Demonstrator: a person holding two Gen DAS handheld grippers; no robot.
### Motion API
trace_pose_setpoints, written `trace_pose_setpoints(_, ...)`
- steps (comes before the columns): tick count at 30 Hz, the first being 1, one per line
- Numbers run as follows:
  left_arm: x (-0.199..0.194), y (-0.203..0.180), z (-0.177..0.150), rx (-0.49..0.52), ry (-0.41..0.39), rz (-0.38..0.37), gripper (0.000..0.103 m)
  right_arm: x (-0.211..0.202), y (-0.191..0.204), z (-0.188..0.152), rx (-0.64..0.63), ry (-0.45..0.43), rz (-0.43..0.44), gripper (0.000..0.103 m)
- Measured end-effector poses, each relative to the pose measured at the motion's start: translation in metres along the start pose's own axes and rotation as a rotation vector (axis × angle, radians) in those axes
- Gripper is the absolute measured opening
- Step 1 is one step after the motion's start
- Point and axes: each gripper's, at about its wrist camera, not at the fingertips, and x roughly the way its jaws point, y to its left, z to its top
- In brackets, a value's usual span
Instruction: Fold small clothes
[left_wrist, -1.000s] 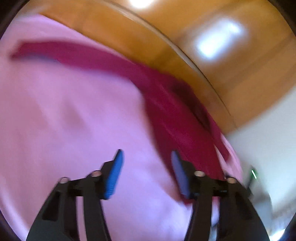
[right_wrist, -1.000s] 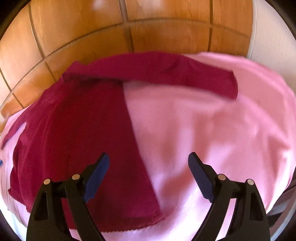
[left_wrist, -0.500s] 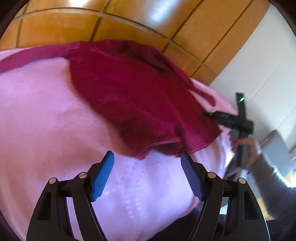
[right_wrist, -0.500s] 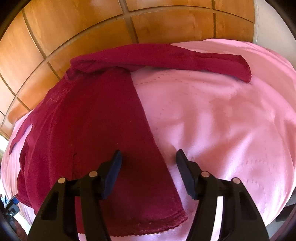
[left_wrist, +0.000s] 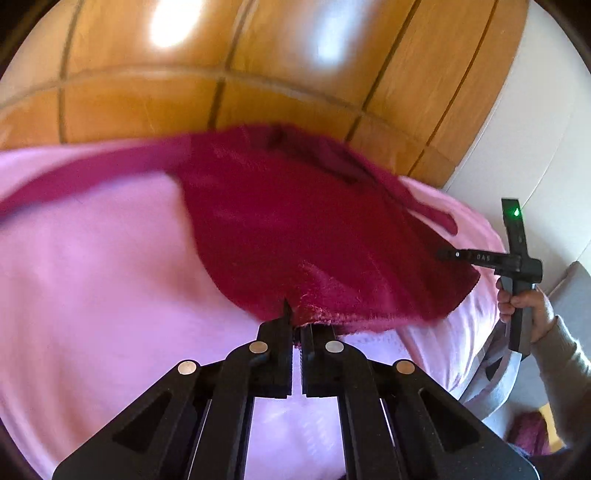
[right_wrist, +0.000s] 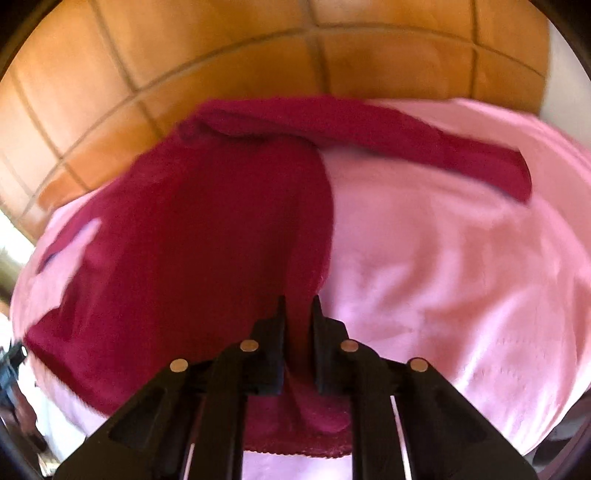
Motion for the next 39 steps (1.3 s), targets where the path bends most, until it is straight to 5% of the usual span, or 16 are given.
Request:
trace_pose_setpoints(7,-0.105,0.007,0.01,0.103,-0.077,0.099,0.001,-0.062,0.042,-0.015,-0.121,-0.057,0.141,0.01)
trace_pose_setpoints(13,-0.108,-0.02,-0.039,0.279,0.073,0.178,0.001,-0.061,0.011,-0.075,-0.091,0.092,0.066,0.01)
trace_pose_setpoints(16,-0.087,-0.012,-0.066,0.283,0.206,0.136,0.002,-0.042,-0.005,-0.101,-0.065,0.165,-0.004,0.009)
trace_pose_setpoints(19,-0.084,0.013,-0.078,0.173,0.255,0.045,0.004,-0.029,-0.018,-0.111,0.003,0.184,0.0,0.014)
trace_pose_setpoints(23,-0.095,0.063,-0.084,-0.095,0.184,0.021,0.041,-0.028,-0.026,-0.114,0.052,0.185,0.037,0.038)
trace_pose_setpoints(26,-0.09,0.093,-0.095,-0.303,0.153,-0.056,0.041,-0.025,-0.026,-0.117,0.066,0.202,0.067,0.05)
trace_pose_setpoints(29,-0.076,0.091,-0.104,-0.361,0.149,-0.143,0.041,-0.022,-0.019,-0.124,0.055,0.203,0.058,0.052)
trace_pose_setpoints(32,-0.046,0.083,-0.111,-0.38,0.189,-0.152,0.04,-0.025,-0.01,-0.128,0.023,0.206,0.038,0.046)
trace_pose_setpoints(33,-0.039,0.08,-0.109,-0.374,0.2,-0.143,0.033,-0.025,-0.008,-0.127,0.016,0.209,0.043,0.033)
trace_pose_setpoints(34,-0.032,0.077,-0.108,-0.353,0.209,-0.119,0.012,-0.027,-0.005,-0.124,0.007,0.211,0.049,0.015)
trace_pose_setpoints(35,-0.031,0.072,-0.108,-0.328,0.207,-0.1,0.005,-0.028,-0.003,-0.123,-0.001,0.207,0.05,0.009)
trace_pose_setpoints(39,-0.049,0.049,-0.095,-0.177,0.162,-0.057,0.003,-0.049,0.006,-0.116,-0.034,0.162,0.088,0.007)
